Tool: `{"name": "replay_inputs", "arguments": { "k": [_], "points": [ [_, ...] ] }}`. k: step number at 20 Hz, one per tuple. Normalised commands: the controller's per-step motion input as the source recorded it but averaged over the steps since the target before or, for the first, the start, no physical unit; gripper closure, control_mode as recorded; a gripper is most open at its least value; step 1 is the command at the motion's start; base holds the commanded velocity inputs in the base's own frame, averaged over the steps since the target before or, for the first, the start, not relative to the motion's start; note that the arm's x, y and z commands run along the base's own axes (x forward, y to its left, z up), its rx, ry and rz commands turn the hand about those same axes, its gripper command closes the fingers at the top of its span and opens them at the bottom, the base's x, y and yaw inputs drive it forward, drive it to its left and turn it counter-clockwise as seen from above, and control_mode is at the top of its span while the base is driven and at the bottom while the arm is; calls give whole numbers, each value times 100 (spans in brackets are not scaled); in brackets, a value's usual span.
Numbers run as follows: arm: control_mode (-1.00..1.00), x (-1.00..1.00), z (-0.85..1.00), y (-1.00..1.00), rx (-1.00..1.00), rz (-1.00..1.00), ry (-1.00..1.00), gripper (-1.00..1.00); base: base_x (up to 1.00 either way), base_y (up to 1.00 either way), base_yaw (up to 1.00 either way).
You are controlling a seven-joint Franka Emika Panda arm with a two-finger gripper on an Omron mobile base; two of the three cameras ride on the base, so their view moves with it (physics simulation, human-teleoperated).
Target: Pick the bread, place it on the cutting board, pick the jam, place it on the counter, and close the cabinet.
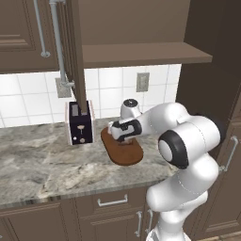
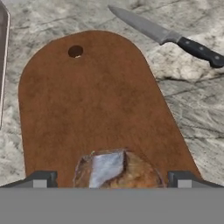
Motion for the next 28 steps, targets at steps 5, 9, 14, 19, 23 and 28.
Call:
{"name": "replay_inputs", "arguments": {
  "k": [5,9,14,19,23,28],
  "points": [
    [-100,-2,2,0,0,0,-8,-100,0,0,0],
    [-100,-3,1,0,0,0,-7,-100,0,0,0],
    [-100,-10,0,0,0,0,-8,-100,0,0,0],
    [-100,-22,3,0,0,0,-15,-100,0,0,0],
    [-100,-18,9,0,0,0,-18,-100,0,0,0],
    [-100,-6,15,0,0,0,-17,-100,0,0,0]
  ]
}}
